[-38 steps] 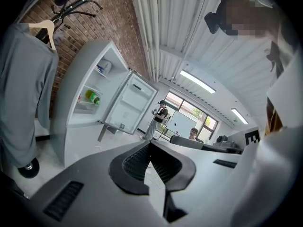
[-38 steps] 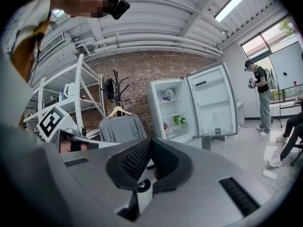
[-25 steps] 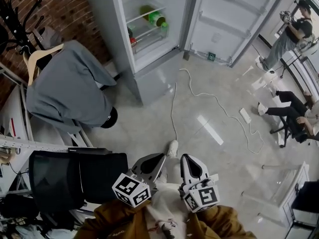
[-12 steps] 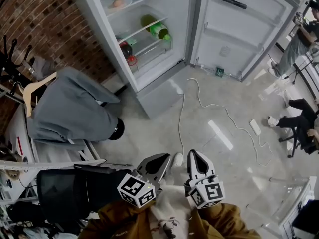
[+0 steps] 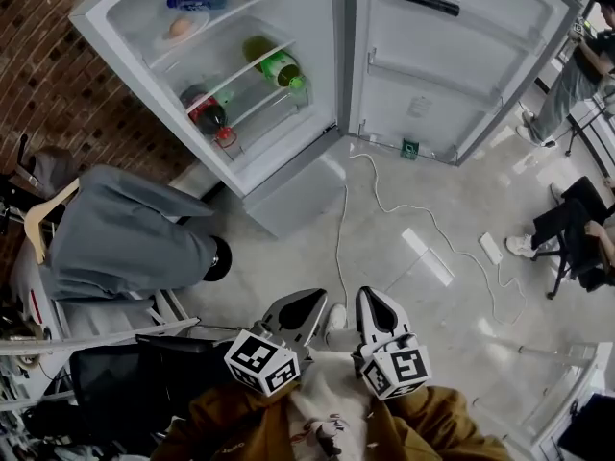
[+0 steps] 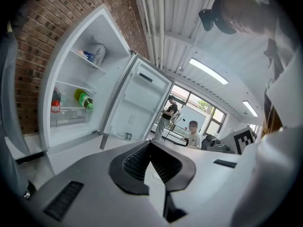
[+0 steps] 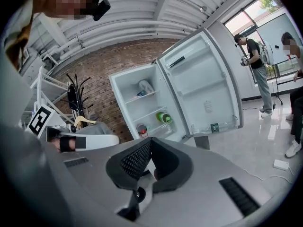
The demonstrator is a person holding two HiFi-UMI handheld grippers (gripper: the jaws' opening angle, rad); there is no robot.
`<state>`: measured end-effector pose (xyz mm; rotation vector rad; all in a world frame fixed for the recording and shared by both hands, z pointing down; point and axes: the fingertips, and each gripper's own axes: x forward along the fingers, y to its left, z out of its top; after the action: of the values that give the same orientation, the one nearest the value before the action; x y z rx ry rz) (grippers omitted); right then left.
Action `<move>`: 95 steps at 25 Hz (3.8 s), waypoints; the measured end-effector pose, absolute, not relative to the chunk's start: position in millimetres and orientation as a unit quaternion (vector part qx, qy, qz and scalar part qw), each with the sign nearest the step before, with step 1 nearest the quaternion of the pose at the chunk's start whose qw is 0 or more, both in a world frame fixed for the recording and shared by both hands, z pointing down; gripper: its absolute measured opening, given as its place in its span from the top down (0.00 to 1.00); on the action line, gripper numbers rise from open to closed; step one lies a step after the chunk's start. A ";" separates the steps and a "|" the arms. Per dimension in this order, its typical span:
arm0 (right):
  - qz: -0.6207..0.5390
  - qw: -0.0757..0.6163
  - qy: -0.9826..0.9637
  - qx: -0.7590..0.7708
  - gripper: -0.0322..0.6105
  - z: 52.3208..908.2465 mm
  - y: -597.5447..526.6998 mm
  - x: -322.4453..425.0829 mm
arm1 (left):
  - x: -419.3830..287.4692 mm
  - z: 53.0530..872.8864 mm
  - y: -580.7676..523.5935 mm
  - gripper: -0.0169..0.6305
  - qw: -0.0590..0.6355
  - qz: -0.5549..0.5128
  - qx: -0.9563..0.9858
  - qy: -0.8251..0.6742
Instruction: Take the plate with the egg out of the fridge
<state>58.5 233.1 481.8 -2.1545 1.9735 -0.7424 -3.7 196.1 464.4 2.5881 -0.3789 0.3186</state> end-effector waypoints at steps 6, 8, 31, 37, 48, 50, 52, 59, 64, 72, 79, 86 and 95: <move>-0.213 0.054 0.680 -0.700 0.94 473.1 219.0 76.0 | 13.1 462.8 187.2 0.96 0.244 0.113 0.951 -0.155; -0.200 0.045 0.693 -0.691 0.94 469.6 214.3 77.3 | 17.1 462.6 184.5 0.96 0.245 0.110 0.950 -0.160; -0.180 0.019 0.711 -0.679 0.94 458.3 145.5 76.5 | 16.4 468.4 118.0 0.96 0.261 0.105 0.943 -0.180; -0.178 0.023 0.707 -0.684 0.94 454.0 109.7 72.4 | 11.9 462.7 79.8 0.96 0.258 0.097 0.945 -0.175; -0.177 0.030 0.681 -0.709 0.94 441.6 48.4 92.2 | 32.9 449.8 13.7 0.96 0.253 0.098 0.952 -0.142; -0.175 0.029 0.678 -0.713 0.94 439.0 33.7 91.0 | 32.2 446.9 -2.0 0.96 0.253 0.096 0.953 -0.137; -0.172 0.028 0.677 -0.715 0.94 437.6 15.9 90.2 | 31.3 445.6 -19.2 0.96 0.253 0.094 0.954 -0.132; -0.169 0.032 0.665 -0.727 0.94 434.1 -45.7 85.2 | 27.4 441.9 -80.7 0.96 0.239 0.092 0.960 -0.115; -0.170 0.033 0.655 -0.735 0.94 433.2 -70.2 79.3 | 27.5 443.2 -104.7 0.96 0.232 0.097 0.963 -0.100; -0.163 0.036 0.662 -0.731 0.94 429.6 -84.2 97.7 | 41.6 443.1 -113.9 0.96 0.231 0.098 0.962 -0.105; -0.186 0.035 0.674 -0.714 0.94 436.8 -84.1 108.7 | 54.7 447.8 -109.0 0.96 0.243 0.102 0.957 -0.118; -0.175 0.029 0.704 -0.687 0.94 433.4 -92.2 118.4 | 64.9 446.3 -113.3 0.96 0.247 0.094 0.954 -0.139; -0.161 0.036 0.748 -0.642 0.94 419.8 -117.4 114.5 | 66.0 438.0 -126.4 0.96 0.231 0.081 0.954 -0.172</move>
<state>114.5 -117.4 419.8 -1.9730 2.2976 -0.4957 66.0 -126.4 438.0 2.6237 -0.4722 0.2240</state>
